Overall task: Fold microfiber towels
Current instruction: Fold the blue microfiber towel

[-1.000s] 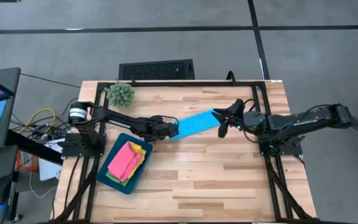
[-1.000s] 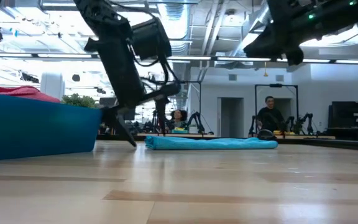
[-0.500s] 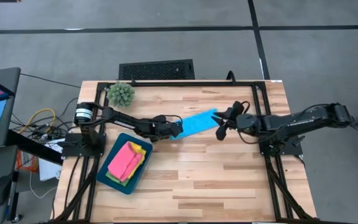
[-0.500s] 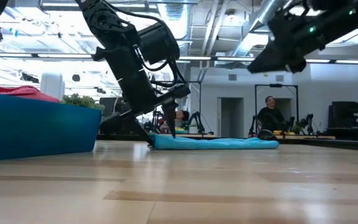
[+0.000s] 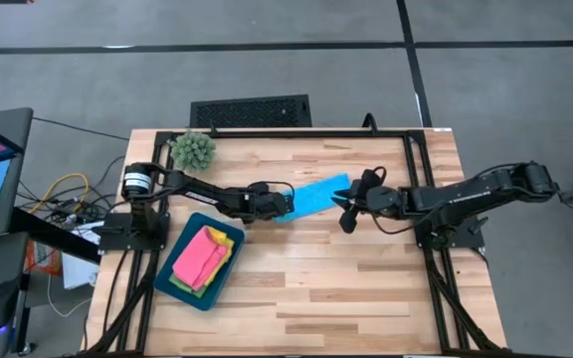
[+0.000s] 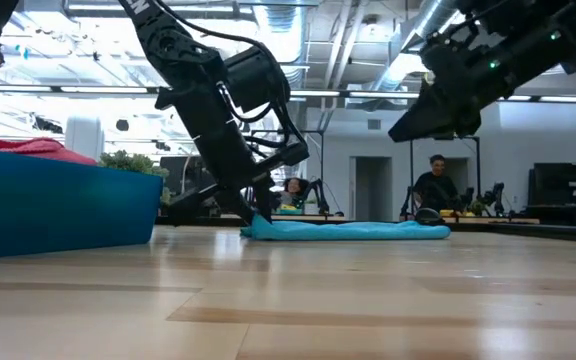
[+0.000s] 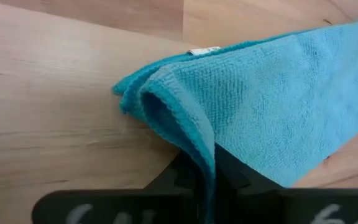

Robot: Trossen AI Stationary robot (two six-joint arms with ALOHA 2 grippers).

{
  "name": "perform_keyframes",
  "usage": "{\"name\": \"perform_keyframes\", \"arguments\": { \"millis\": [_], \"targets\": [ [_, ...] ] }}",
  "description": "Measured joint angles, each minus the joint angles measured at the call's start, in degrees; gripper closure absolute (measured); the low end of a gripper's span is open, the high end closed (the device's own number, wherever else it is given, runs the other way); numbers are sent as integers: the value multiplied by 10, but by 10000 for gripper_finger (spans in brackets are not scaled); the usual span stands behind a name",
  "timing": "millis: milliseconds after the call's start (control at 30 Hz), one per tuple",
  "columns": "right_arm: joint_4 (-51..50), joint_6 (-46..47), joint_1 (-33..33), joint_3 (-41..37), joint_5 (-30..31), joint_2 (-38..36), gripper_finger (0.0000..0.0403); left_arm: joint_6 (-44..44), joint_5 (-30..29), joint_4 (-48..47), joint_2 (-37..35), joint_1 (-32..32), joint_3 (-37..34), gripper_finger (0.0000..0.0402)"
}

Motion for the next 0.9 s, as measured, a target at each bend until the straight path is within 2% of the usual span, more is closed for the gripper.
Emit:
{"name": "perform_keyframes", "arguments": {
  "millis": [200, 367, 467, 600, 733, 900],
  "targets": [
    [4, 0, 0, 0, -15, -27, 287, -1, 28, -12, -50, -12, -2, 399],
    [8, 1, -5, 0, -47, 0, 287, 20, 28, -49, -95, -12, -1, 400],
    [26, 1, -4, 0, -51, 32, 287, 25, 30, -74, -121, -16, -1, 400],
    [104, 1, -2, 0, -62, 90, 287, 43, 43, -87, -130, -15, -1, 400],
    [192, 0, -3, 0, -61, 168, 287, 46, 65, -88, -130, -18, -1, 400],
    [298, 0, 4, 0, -60, 280, 287, 46, 63, -90, -130, -18, -1, 400]
  ]
}}
